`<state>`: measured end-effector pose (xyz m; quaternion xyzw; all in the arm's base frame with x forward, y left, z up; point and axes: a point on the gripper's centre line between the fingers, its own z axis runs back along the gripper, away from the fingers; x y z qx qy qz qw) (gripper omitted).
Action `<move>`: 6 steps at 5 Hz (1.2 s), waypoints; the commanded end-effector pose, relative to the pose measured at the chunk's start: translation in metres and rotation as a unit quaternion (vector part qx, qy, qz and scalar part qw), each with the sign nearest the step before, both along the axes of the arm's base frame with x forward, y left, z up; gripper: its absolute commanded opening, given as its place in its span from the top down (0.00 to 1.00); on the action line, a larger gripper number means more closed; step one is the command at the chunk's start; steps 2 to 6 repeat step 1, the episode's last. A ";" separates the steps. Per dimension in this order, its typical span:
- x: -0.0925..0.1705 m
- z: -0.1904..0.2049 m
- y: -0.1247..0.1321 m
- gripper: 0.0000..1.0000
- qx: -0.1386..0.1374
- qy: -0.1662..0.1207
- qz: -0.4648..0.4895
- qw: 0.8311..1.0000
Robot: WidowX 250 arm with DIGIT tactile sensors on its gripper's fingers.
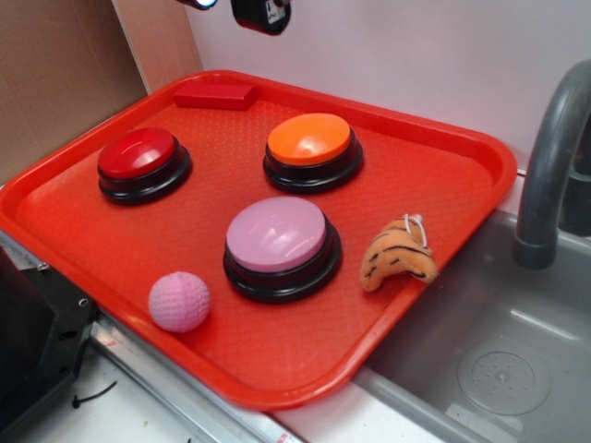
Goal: Push the orange button.
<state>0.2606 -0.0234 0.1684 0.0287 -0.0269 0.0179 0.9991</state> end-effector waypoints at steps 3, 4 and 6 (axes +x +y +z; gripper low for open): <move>-0.011 0.033 -0.004 0.00 0.009 -0.042 -0.003 0.999; -0.011 0.033 -0.004 0.00 0.009 -0.042 -0.003 0.999; -0.011 0.033 -0.004 0.00 0.009 -0.042 -0.003 0.999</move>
